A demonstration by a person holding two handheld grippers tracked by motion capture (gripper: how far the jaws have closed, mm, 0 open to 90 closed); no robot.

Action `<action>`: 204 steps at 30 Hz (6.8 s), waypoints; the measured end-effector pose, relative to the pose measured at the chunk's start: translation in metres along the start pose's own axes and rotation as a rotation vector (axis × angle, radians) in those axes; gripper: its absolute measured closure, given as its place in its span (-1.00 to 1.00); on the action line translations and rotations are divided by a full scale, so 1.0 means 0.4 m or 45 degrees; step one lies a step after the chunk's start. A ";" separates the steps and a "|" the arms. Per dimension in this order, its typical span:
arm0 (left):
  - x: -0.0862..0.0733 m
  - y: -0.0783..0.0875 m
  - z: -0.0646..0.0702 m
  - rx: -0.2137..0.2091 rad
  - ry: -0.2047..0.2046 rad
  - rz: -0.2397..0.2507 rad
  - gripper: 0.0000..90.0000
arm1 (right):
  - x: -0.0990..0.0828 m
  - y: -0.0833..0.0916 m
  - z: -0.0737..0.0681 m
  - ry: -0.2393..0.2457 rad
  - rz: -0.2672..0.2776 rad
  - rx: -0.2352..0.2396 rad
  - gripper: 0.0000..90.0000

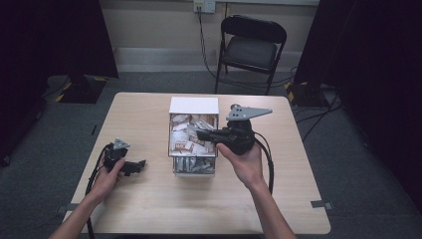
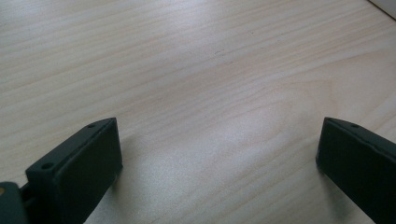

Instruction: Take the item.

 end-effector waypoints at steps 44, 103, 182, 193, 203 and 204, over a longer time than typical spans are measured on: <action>0.000 0.000 0.000 -0.001 0.001 -0.001 -1.00 | -0.030 0.184 0.119 -0.039 0.063 -0.207 1.00; 0.000 0.000 0.000 -0.001 0.001 -0.001 -1.00 | -0.379 0.031 0.287 -0.198 -0.283 -0.317 1.00; 0.000 0.000 0.000 0.000 0.000 -0.001 -1.00 | -0.551 -0.092 0.366 -0.255 -0.445 -0.425 0.51; 0.000 0.000 0.000 -0.001 0.001 0.000 -1.00 | -0.543 -0.095 0.370 -0.298 -0.433 -0.431 -0.03; 0.000 0.000 0.000 0.000 -0.001 -0.001 -1.00 | -0.524 -0.084 0.380 -0.306 -0.396 -0.472 -0.44; 0.000 0.000 0.000 -0.001 0.000 -0.001 -1.00 | -0.518 -0.081 0.382 -0.309 -0.382 -0.480 -0.45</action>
Point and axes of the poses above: each handheld gripper's, and its own axes: y roughly backward along the jaws, x roughly out of its top, z roughly to its right, the point moved 10 cm from there along -y, roughly forward along the jaws, and after that the axes turned 13 degrees about -x, right-handed, at the moved point
